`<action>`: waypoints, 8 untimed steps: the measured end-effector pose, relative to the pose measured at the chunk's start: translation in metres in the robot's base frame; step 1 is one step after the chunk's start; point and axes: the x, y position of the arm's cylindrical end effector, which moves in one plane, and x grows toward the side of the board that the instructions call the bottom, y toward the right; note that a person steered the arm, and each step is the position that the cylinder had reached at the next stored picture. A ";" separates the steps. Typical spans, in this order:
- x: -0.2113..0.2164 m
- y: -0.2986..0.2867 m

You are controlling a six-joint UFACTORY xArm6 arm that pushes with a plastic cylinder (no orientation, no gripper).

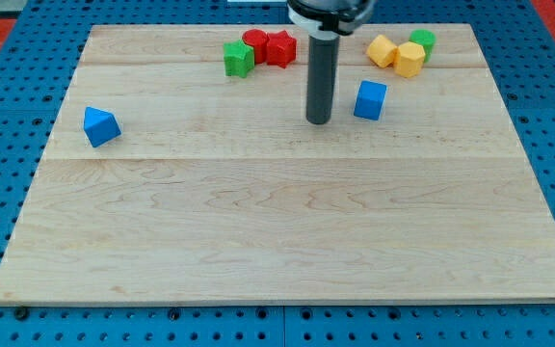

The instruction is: Place the blue triangle at the center of the board

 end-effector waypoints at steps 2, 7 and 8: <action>-0.062 0.095; 0.023 -0.272; 0.018 -0.145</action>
